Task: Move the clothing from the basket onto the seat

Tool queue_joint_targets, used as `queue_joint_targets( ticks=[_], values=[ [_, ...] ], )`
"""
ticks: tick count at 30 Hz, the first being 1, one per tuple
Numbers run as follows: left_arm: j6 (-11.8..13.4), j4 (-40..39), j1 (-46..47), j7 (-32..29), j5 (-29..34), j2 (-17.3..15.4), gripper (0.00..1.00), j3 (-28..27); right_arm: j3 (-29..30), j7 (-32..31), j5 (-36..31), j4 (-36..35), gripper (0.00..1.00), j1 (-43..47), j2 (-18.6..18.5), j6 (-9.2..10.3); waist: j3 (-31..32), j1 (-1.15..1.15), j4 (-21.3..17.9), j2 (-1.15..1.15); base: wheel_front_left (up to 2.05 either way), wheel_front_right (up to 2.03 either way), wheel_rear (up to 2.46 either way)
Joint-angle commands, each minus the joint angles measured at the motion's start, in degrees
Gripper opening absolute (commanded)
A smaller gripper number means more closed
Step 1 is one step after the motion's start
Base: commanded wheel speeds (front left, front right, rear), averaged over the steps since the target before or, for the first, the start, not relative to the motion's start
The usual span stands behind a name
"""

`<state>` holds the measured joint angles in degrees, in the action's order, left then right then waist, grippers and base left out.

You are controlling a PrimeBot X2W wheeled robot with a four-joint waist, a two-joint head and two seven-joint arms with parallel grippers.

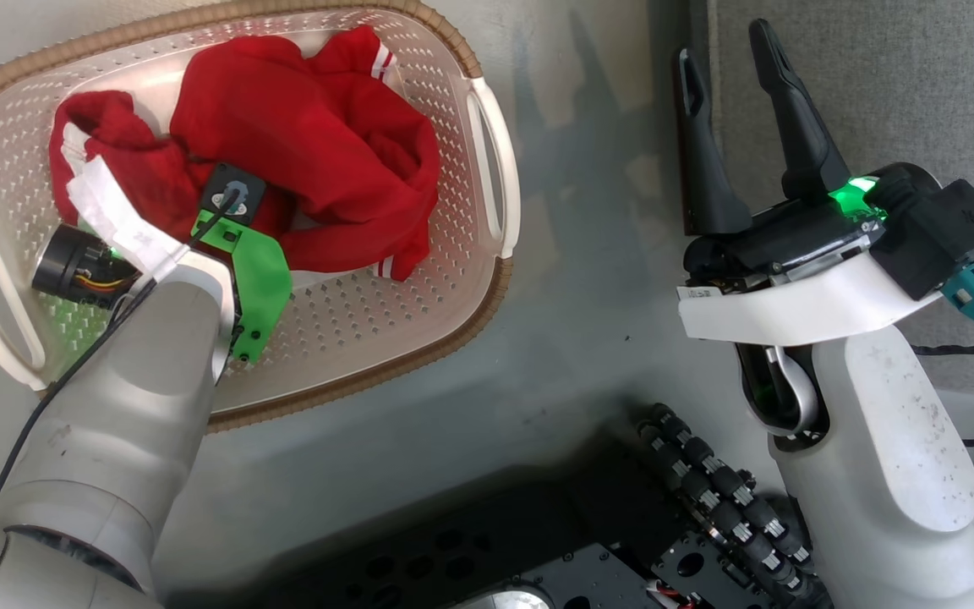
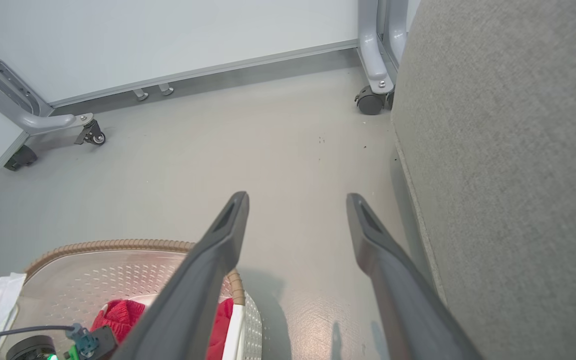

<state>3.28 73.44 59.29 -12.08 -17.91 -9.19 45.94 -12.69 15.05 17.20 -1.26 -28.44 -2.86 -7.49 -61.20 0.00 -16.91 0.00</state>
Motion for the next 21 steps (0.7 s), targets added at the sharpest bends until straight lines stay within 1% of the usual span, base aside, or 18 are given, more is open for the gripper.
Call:
queue_joint_targets(
  ticks=[1,4,8,13,21],
  values=[
    [-0.3,0.4,0.5,-0.5,-0.4,-1.2,0.00,-0.1,0.0,0.2,0.2,-0.4,1.00,-0.6,0.0,0.00,-0.3,0.00,-0.4,0.00,0.00,0.00,0.00],
    [-0.6,0.5,0.7,-0.1,-0.7,-1.8,0.00,0.0,0.2,0.2,0.1,-0.5,1.00,-0.7,0.0,0.00,-0.4,0.00,-0.4,0.00,0.00,0.00,0.00],
    [-1.3,0.4,0.4,2.0,-1.1,-1.8,0.00,0.2,1.0,0.2,-0.6,-0.2,1.00,-0.7,-0.1,0.00,0.2,0.00,0.1,0.00,0.00,0.00,0.00],
    [-2.5,-0.1,-1.1,6.7,-2.0,-0.3,0.00,-0.3,1.6,0.2,-1.9,0.3,1.00,-0.5,-0.1,0.00,2.6,0.00,1.7,0.00,0.00,0.00,0.00],
    [-4.4,-0.6,-3.9,16.1,-3.3,1.6,0.00,-0.2,2.6,0.2,-3.8,1.7,1.00,0.9,-0.1,0.00,8.4,0.00,4.8,0.00,0.00,0.00,0.00]
  ],
)
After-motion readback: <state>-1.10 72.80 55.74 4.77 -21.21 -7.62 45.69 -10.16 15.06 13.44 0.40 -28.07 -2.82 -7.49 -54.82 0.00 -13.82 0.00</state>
